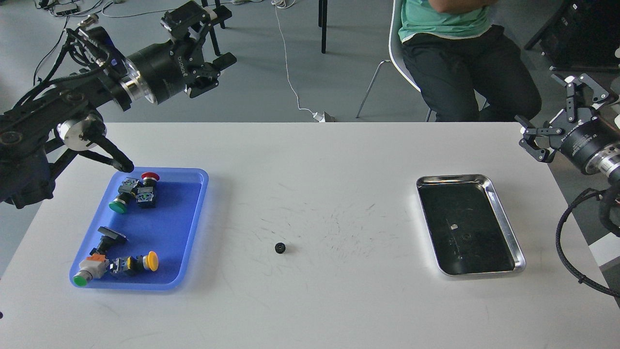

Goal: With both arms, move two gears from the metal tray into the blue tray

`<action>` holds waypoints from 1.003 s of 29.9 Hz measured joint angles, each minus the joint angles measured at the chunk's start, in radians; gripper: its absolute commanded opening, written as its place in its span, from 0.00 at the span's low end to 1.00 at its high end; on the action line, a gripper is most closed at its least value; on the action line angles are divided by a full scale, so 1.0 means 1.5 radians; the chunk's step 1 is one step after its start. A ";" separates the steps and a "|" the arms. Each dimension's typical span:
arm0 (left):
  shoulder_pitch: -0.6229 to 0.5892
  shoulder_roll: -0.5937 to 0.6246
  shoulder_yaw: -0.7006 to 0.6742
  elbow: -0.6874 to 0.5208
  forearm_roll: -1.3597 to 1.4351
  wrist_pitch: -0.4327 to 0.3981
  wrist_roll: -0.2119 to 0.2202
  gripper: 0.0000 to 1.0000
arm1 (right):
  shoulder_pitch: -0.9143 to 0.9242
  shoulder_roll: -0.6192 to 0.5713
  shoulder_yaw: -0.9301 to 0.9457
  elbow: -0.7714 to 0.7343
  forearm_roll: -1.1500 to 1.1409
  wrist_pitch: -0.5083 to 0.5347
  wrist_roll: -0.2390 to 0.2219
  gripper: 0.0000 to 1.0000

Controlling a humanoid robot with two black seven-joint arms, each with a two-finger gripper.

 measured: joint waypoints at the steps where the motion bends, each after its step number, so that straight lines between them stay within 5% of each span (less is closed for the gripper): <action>1: 0.014 0.017 0.000 -0.046 0.043 0.009 0.000 0.99 | -0.003 0.000 0.000 0.000 0.001 0.001 0.002 0.97; 10: 0.131 0.073 -0.001 -0.244 0.419 0.078 0.001 0.99 | -0.011 0.002 0.001 0.000 0.003 0.016 0.004 0.97; 23: 0.253 0.014 0.003 -0.225 0.967 0.223 0.013 0.95 | -0.019 0.008 -0.008 -0.027 0.002 0.017 0.004 0.97; 30: 0.293 -0.021 0.003 -0.215 1.038 0.241 0.012 0.92 | -0.022 0.012 -0.014 -0.025 0.001 0.015 0.005 0.97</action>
